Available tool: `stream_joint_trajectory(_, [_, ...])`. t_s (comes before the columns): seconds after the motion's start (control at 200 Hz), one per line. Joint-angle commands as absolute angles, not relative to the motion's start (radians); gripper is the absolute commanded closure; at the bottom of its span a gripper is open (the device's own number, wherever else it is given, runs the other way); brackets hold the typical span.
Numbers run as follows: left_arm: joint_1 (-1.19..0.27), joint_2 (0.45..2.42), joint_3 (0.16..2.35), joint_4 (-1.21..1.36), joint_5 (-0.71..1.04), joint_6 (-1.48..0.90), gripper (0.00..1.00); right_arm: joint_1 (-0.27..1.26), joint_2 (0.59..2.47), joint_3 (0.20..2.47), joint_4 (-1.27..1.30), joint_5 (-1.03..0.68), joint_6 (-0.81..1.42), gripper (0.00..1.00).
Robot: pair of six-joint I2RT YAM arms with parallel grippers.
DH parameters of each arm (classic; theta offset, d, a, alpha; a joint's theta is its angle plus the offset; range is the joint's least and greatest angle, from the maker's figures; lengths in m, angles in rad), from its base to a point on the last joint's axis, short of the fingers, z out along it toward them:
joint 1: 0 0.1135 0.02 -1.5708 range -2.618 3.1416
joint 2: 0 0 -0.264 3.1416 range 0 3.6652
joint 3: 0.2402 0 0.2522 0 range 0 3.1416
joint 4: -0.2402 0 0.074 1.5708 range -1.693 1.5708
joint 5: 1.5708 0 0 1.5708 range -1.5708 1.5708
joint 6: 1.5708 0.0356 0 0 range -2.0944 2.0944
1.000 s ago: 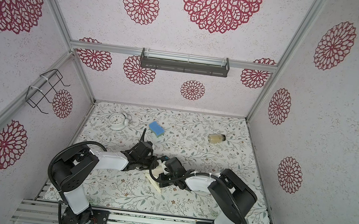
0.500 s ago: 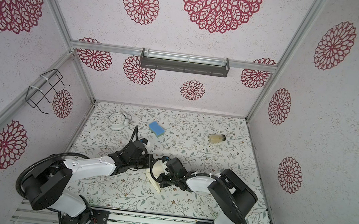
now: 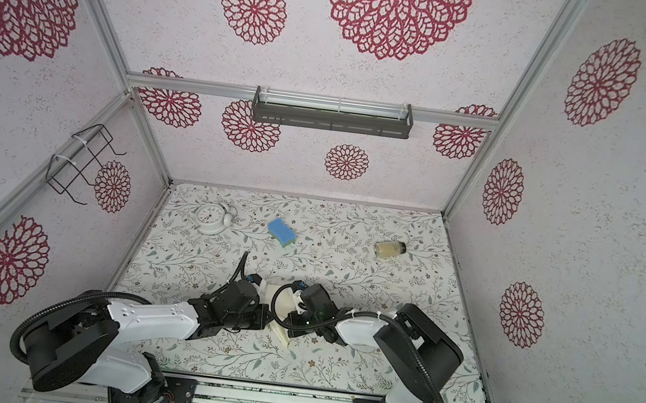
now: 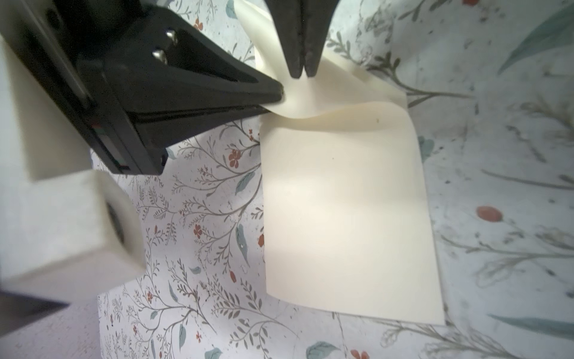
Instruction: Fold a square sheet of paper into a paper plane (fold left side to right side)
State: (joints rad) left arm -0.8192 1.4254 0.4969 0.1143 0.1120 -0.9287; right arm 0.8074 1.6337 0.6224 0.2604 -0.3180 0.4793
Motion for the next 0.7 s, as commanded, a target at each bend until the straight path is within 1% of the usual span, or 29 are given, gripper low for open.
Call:
stream_joint_trajectory(0.0, [-0.837, 1.447, 0.492, 0.179, 0.080, -0.951, 1.00, 0.793, 1.673, 0.586, 0.167, -0.264, 0.477, 0.97])
stream_joint_trajectory(0.515, [-0.851, 1.555, 0.505, 0.218, 0.063, -0.958, 1.00, 0.785, 1.671, 0.593, 0.167, -0.285, 0.481, 0.96])
stream_joint_trajectory(0.615, [-0.855, 1.570, 0.500, 0.223, 0.050, -0.977, 1.00, 0.785, 1.657, 0.612, 0.154, -0.305, 0.486, 0.92])
stream_joint_trajectory(0.69, [-0.860, 1.578, 0.501, 0.222, 0.042, -0.990, 1.00, 0.784, 1.629, 0.629, 0.134, -0.320, 0.488, 0.83])
